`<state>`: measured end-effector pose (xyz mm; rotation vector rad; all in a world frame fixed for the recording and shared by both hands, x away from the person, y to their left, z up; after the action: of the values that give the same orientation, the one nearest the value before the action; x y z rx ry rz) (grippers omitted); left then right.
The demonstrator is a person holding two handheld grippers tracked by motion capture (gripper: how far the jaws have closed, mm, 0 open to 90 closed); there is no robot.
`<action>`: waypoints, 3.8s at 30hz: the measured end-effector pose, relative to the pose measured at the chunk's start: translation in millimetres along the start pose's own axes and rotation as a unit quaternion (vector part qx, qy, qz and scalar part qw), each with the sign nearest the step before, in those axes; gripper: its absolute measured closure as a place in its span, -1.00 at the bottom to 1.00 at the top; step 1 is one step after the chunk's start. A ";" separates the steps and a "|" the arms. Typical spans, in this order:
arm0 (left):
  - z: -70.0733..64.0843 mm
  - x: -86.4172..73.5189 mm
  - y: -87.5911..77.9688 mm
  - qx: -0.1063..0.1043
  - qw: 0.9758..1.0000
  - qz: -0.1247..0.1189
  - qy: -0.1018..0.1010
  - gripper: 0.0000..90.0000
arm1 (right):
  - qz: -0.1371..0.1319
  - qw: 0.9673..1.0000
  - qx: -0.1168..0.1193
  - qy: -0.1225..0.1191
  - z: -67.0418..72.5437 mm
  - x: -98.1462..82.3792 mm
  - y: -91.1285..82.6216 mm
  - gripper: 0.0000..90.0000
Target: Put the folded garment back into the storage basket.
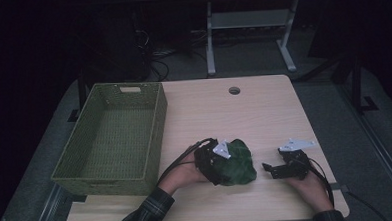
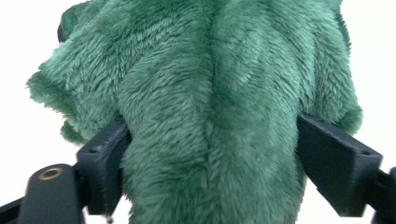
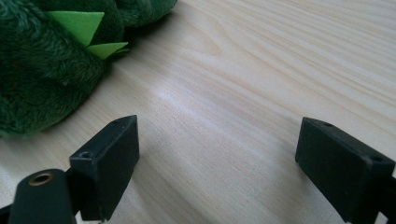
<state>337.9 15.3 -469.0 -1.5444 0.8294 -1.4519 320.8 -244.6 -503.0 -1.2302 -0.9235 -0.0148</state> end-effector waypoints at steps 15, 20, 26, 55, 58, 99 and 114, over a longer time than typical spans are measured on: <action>6.6 -3.9 -6.7 -0.018 0.999 0.025 -0.020 0.59 | -0.001 1.000 -0.001 0.001 0.1 0.0 0.1 -0.71; 6.0 -4.1 -13.4 -0.023 0.999 0.017 -0.027 0.65 | 0.000 1.000 -0.001 0.001 0.1 0.1 0.1 -0.71; 6.9 -2.4 -26.2 -0.020 0.999 0.010 -0.035 0.65 | -0.001 1.000 -0.001 0.001 0.1 0.2 0.2 -0.71; 28.4 -13.6 -138.0 0.020 0.996 -0.033 -0.084 0.64 | -0.001 1.000 -0.001 0.001 0.0 0.1 0.2 -0.71; 31.4 -17.3 -148.6 0.028 0.995 -0.034 -0.089 0.64 | -0.001 1.000 -0.001 0.001 0.0 0.1 0.2 -0.71; 76.0 -162.3 -247.9 0.180 0.943 -0.030 -0.278 0.64 | -0.001 1.000 -0.003 0.003 -0.1 0.1 0.1 -0.71; 93.5 -217.3 -207.7 0.188 0.916 0.009 -0.353 0.63 | 0.000 1.000 -0.003 0.004 0.1 0.0 0.0 -0.71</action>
<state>390.3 311.1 -374.8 -1.5776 0.1191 -0.8539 320.7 -244.6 -503.1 -1.2341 -0.9168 -0.0233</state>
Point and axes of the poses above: each handheld gripper's, and its own axes: y roughly forward along the jaws, x roughly out of its top, z roughly to its left, the point moved 3 cm from there along y, roughly forward along the jaws, and after that the axes turned 9 degrees about z, right-handed, at the moved point
